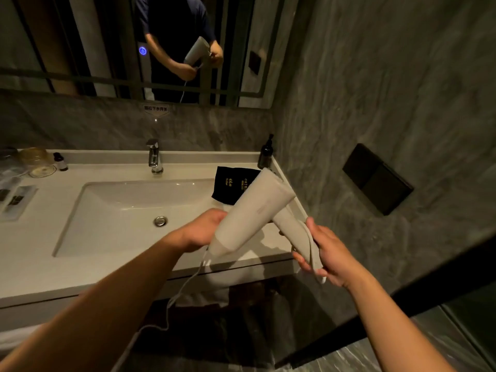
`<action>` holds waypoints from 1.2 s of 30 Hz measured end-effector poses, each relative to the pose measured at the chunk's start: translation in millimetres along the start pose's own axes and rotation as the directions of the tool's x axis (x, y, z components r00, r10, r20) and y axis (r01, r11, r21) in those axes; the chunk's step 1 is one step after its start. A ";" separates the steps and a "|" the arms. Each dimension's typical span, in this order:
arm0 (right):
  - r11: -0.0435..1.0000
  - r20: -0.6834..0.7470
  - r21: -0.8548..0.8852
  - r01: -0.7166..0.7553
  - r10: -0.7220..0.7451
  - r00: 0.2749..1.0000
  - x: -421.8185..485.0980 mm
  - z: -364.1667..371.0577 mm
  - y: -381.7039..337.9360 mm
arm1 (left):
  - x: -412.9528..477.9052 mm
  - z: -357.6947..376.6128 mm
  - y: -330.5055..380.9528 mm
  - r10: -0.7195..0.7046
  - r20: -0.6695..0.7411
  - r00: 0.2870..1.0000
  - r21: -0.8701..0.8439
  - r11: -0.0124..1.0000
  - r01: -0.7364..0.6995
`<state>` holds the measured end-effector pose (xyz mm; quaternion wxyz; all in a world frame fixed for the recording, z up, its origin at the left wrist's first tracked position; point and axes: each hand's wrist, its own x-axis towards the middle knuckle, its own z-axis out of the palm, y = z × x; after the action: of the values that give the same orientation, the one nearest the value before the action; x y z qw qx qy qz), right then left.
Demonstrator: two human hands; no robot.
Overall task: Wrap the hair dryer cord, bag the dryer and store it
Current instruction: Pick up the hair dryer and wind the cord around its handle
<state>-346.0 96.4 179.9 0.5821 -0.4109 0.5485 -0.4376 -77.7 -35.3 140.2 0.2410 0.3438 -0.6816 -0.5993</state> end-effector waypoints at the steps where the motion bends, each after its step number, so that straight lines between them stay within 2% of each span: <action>1: 0.999 -0.046 0.035 0.015 -0.013 0.999 0.2 -4.9 1.1 | -1.9 7.7 -8.2 -0.042 -0.066 0.997 -0.012 0.999 0.041; 3: 0.997 -0.156 0.054 0.051 -0.041 0.987 1.7 -9.8 4.0 | -9.1 17.2 -21.5 -0.119 -0.144 0.982 -0.060 0.992 0.112; 5: 0.993 -0.278 0.032 0.116 -0.102 0.955 5.5 -11.1 7.3 | -21.3 22.1 -30.6 -0.112 -0.106 0.988 -0.041 0.993 0.109; 7: 0.986 -0.394 -0.036 0.161 -0.162 0.904 12.3 -12.4 11.5 | -34.9 24.0 -31.2 -0.092 -0.101 0.991 0.104 0.989 0.103; 9: 0.970 -0.458 -0.188 0.154 -0.225 0.860 19.4 -15.5 15.6 | -41.5 23.1 -21.6 -0.020 -0.135 0.991 0.306 0.950 0.061; 11: 0.907 -0.438 -0.412 0.088 -0.283 0.853 25.9 -21.1 20.5 | -41.9 17.5 1.9 0.089 -0.125 0.988 0.459 0.888 -0.022; 13: 0.789 -0.361 -0.614 0.011 -0.293 0.885 28.9 -26.6 25.6 | -39.1 7.9 34.4 0.198 -0.080 0.977 0.562 0.818 -0.120; 16: 0.610 -0.207 -0.792 -0.008 -0.256 0.944 23.0 -19.8 26.9 | -28.4 -5.4 80.1 0.325 0.011 0.946 0.716 0.657 -0.234; 18: 0.532 -0.084 -0.845 0.049 -0.222 0.971 16.5 -9.5 22.5 | -17.1 -12.2 101.7 0.339 0.037 0.940 0.748 0.615 -0.251; 20: 0.533 0.041 -0.837 0.119 -0.156 0.987 6.6 -2.0 11.8 | -6.2 -21.0 114.1 0.306 0.041 0.951 0.732 0.639 -0.237; 24: 0.707 0.214 -0.698 0.116 0.052 0.975 -15.6 6.8 -21.9 | 12.2 -32.9 118.3 0.225 0.040 0.973 0.561 0.801 -0.209; 27: 0.827 0.310 -0.543 0.144 0.038 0.950 -27.8 16.0 -36.1 | 19.3 -22.9 104.7 0.179 0.122 0.976 0.479 0.850 -0.216; 29: 0.920 0.250 -0.373 0.120 -0.025 0.968 -30.4 23.3 -39.5 | 15.2 -16.1 84.6 0.160 0.149 0.976 0.367 0.907 -0.205; 31: 0.974 0.108 -0.203 0.104 -0.083 0.991 -28.3 23.4 -40.3 | 7.5 -9.1 60.5 0.117 0.118 0.986 0.188 0.972 -0.138; 34: 0.981 -0.067 -0.100 0.169 -0.176 0.982 -22.4 16.9 -35.0 | -4.9 8.3 36.1 -0.018 -0.004 1.000 -0.048 0.999 0.018; 36: 0.978 -0.124 -0.049 0.202 -0.206 0.971 -20.3 16.8 -28.1 | -14.2 10.7 21.8 -0.056 -0.061 0.997 -0.063 0.997 0.053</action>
<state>-331.2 108.0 213.5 0.4900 -0.4464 0.5476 -0.5106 -80.4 -16.6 161.1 0.2562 0.3733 -0.6455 -0.6151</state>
